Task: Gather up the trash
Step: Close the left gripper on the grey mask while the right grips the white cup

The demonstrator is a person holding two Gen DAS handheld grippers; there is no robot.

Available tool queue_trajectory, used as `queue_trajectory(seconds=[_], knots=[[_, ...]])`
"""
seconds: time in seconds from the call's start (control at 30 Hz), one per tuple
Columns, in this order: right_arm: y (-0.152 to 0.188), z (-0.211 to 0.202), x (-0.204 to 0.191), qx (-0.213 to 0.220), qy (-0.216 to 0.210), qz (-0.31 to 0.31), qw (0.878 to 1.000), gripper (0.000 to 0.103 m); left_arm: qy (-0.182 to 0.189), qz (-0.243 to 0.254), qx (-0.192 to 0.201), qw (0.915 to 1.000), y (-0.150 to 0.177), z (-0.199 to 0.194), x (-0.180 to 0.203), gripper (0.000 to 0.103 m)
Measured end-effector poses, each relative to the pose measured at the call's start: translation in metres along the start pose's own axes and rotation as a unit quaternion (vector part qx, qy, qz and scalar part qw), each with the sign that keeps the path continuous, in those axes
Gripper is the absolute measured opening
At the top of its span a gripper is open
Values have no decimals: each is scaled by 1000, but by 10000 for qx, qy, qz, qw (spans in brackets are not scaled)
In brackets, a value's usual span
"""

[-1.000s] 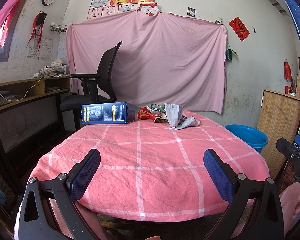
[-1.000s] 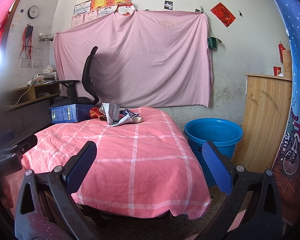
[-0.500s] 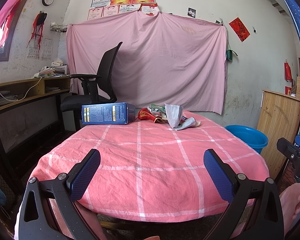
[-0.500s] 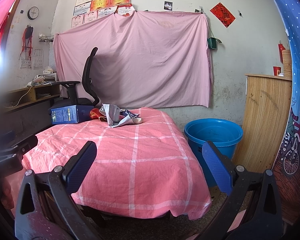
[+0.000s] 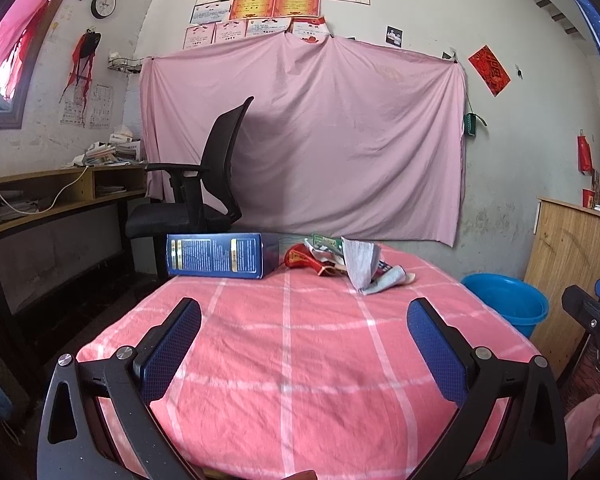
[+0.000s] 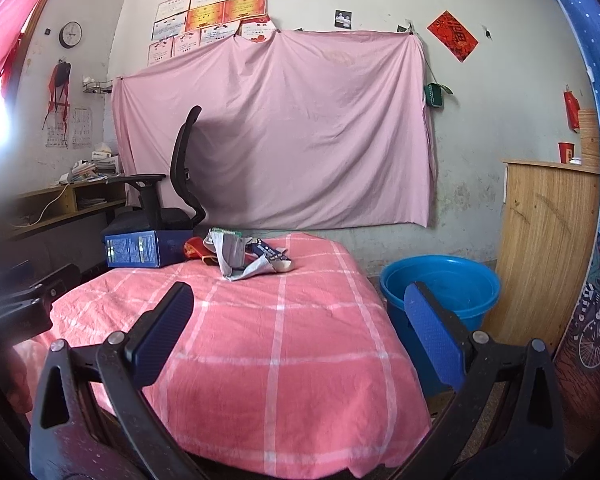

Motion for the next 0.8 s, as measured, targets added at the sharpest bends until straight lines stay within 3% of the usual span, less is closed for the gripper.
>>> queue_trajectory(seconds=[0.43,0.8], knots=[[-44,53,5,312,-157,-104,9993,103,215,71,230,9995,-51,60,8,101],[-73,126,18,393,-272,-275,9985,103,296,153,250,9991,-66,134,23,101]])
Point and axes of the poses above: each gripper's, at about its wrist camera, not at the fingertips, and z roughly the way its jaws point, x to its right, y to its underside, the point moved 7 cm from there along z, roughly the way its jaws point, and after that the axes turned 3 degrees about -z, right-handed, at the moved point
